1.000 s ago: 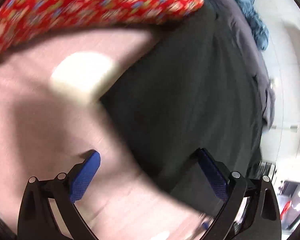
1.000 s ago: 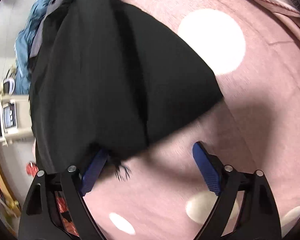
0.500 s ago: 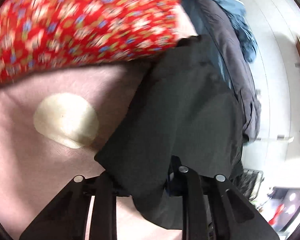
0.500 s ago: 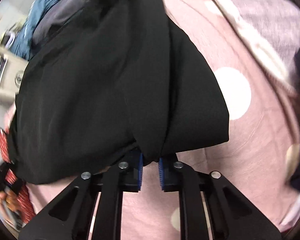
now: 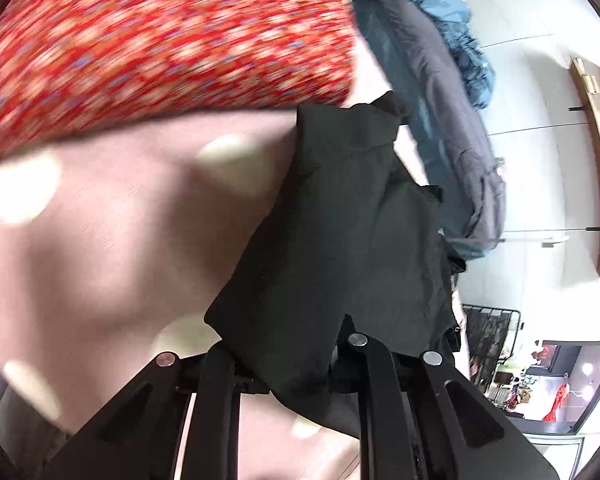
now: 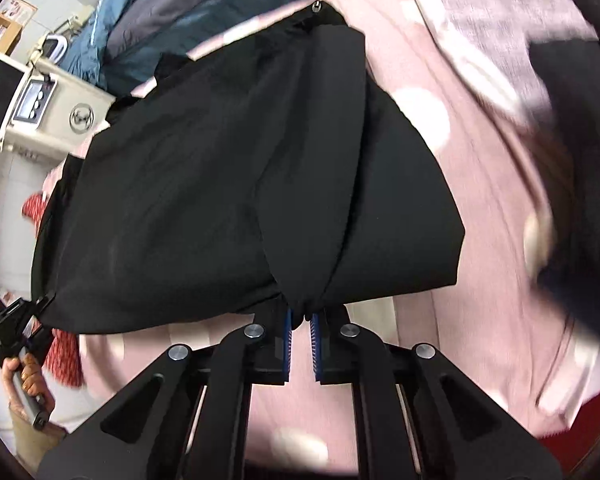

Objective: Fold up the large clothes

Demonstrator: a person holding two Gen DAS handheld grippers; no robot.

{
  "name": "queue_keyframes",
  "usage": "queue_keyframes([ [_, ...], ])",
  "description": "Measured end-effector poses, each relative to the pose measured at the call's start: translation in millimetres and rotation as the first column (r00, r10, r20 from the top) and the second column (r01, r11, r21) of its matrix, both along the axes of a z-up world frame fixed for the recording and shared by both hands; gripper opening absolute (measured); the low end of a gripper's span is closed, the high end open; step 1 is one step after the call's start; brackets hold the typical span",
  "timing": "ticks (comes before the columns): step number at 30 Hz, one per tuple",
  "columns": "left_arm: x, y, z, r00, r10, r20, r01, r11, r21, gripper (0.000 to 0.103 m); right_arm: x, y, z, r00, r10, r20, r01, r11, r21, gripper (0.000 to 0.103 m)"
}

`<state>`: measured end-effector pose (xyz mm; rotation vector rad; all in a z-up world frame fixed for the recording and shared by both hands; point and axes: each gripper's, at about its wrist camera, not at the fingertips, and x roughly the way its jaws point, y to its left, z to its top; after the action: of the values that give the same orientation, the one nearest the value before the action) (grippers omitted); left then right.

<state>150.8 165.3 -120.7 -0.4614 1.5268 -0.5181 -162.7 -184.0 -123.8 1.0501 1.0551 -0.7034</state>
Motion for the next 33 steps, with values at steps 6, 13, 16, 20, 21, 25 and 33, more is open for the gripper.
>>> queue_keyframes([
  [6,-13,39,-60,0.965,0.176,-0.193,-0.179,0.984,0.003,0.019,-25,21,-46,1.0,0.023,-0.021,-0.019,0.987,0.162,0.013],
  [13,-4,5,-51,0.998,-0.034,-0.052,0.042,0.988,0.147,0.06,-36,26,-49,0.997,0.069,-0.033,-0.063,0.985,0.163,0.055],
  [16,2,18,-39,0.999,-0.037,0.01,0.034,0.978,0.206,0.075,-56,25,-46,0.997,0.072,-0.017,-0.068,0.982,0.177,0.066],
  [20,13,55,-29,0.999,-0.006,0.031,-0.001,0.975,0.224,0.081,-92,23,-51,1.0,0.023,-0.013,-0.021,0.985,0.172,0.07],
  [21,13,65,-30,1.0,-0.002,0.017,-0.002,0.978,0.21,0.081,-99,21,-53,1.0,0.003,0.011,-0.005,0.982,0.189,0.07],
  [25,6,78,-33,1.0,0.009,-0.014,-0.007,0.989,0.151,0.081,-125,20,-69,0.968,-0.162,0.194,0.088,0.935,0.345,0.071],
  [33,-41,36,-77,0.966,0.127,-0.225,-0.165,0.973,-0.159,0.086,-131,32,-110,0.796,-0.49,0.355,0.285,0.821,0.494,0.074],
])
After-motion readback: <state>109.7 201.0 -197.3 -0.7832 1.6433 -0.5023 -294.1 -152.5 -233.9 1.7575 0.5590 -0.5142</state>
